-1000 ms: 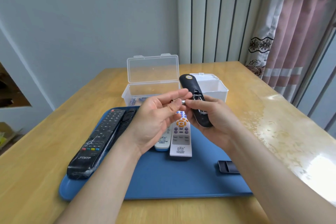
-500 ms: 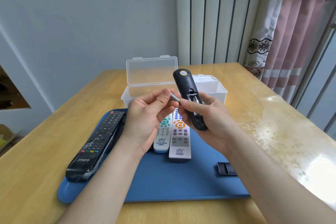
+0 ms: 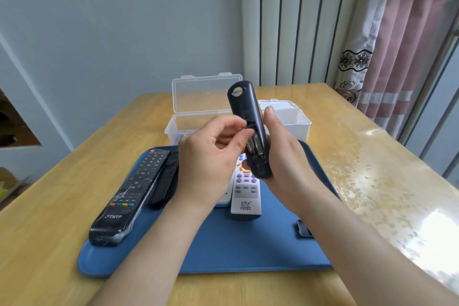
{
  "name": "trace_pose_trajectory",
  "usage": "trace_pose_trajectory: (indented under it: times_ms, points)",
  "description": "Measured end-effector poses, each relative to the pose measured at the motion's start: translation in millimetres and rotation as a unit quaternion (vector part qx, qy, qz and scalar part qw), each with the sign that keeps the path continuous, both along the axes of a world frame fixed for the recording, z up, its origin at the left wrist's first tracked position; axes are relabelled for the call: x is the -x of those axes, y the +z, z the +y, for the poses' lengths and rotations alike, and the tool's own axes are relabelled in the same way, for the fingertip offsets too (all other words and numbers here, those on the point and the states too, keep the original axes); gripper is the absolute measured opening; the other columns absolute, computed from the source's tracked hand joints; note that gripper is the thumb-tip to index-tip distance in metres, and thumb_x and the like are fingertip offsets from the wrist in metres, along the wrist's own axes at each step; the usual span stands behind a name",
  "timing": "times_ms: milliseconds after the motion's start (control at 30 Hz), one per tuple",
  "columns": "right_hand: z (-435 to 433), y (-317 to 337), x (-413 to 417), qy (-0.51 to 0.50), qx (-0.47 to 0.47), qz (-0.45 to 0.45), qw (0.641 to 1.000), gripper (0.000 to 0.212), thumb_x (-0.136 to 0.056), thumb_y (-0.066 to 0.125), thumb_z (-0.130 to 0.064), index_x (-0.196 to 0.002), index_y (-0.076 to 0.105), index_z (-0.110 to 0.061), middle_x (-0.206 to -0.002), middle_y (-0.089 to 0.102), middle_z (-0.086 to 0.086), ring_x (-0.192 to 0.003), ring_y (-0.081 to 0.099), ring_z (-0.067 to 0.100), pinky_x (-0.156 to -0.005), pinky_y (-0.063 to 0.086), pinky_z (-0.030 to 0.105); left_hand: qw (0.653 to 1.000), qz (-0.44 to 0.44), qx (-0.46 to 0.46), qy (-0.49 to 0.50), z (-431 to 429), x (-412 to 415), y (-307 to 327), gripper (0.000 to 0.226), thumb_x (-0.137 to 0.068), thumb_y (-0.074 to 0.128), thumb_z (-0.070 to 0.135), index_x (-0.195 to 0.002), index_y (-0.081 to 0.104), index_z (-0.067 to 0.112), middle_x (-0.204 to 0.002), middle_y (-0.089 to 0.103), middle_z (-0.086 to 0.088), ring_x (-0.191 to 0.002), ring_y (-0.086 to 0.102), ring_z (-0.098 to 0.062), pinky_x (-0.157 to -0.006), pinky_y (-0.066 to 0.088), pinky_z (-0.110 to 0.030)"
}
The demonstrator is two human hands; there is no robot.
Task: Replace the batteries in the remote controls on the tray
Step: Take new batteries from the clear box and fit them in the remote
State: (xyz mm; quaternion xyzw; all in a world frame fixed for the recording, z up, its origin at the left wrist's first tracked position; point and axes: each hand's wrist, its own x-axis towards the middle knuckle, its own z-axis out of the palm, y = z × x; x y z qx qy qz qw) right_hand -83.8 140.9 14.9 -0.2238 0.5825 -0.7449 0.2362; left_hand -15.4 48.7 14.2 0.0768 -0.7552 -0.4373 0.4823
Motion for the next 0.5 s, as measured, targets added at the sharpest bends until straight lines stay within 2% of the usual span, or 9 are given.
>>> trace_pose_trajectory:
  times_ms: [100,200,267,367,433,500]
  points:
    - [-2,-2,-2,-0.01,0.007,0.02,1.0,0.055,-0.097,0.037,-0.058,-0.111,0.062,-0.011,-0.081,0.064,0.012,-0.066,0.056,0.023,-0.065,0.039,0.04,0.995,0.013,0.089,0.035,-1,0,0,0.009,-0.079,0.076,0.011,-0.084,0.075,0.018,-0.077,0.07,0.009,-0.067,0.063,-0.005,-0.066,0.051,-0.019]
    - [-3,0,-3,-0.01,0.037,0.026,0.999,0.047,-0.093,0.038,-0.05,-0.109,0.056,-0.009,-0.089,0.064,0.019,-0.078,0.058,0.03,-0.068,0.036,0.043,0.984,0.032,0.167,0.052,-4,3,-4,0.014,-0.082,0.073,0.009,-0.095,0.076,0.009,-0.09,0.062,-0.001,-0.072,0.059,-0.012,-0.065,0.047,-0.013]
    - [-1,2,-2,-0.016,0.054,0.013,0.998,0.035,-0.097,0.039,-0.039,-0.106,0.054,-0.008,-0.085,0.061,0.014,-0.078,0.054,0.028,-0.068,0.035,0.042,0.964,0.024,0.252,0.078,-6,4,-8,0.017,-0.088,0.067,0.013,-0.102,0.075,0.007,-0.092,0.061,-0.004,-0.074,0.056,-0.02,-0.067,0.049,-0.023]
    - [4,6,0,-0.021,0.035,-0.012,0.999,0.02,-0.101,0.04,-0.026,-0.098,0.058,-0.018,-0.078,0.064,0.004,-0.074,0.051,0.021,-0.061,0.036,0.031,0.926,-0.01,0.357,0.123,-4,6,-12,0.023,-0.093,0.058,0.016,-0.108,0.073,0.008,-0.093,0.064,-0.004,-0.08,0.052,-0.025,-0.07,0.047,-0.035]
    - [6,7,3,-0.006,0.035,-0.024,0.999,0.016,-0.096,0.044,-0.016,-0.103,0.058,-0.011,-0.084,0.058,0.011,-0.079,0.048,0.023,-0.066,0.034,0.035,0.914,-0.043,0.382,0.134,-4,6,-13,0.028,-0.092,0.054,0.017,-0.111,0.072,0.009,-0.096,0.065,-0.003,-0.085,0.052,-0.027,-0.074,0.047,-0.038]
    - [11,8,11,0.029,0.038,-0.027,0.998,0.024,-0.091,0.045,-0.001,-0.112,0.056,-0.001,-0.087,0.053,0.014,-0.081,0.049,0.027,-0.068,0.033,0.037,0.919,-0.092,0.366,0.111,-5,7,-17,0.035,-0.09,0.05,0.021,-0.117,0.069,0.012,-0.102,0.065,-0.002,-0.093,0.052,-0.026,-0.081,0.046,-0.035]
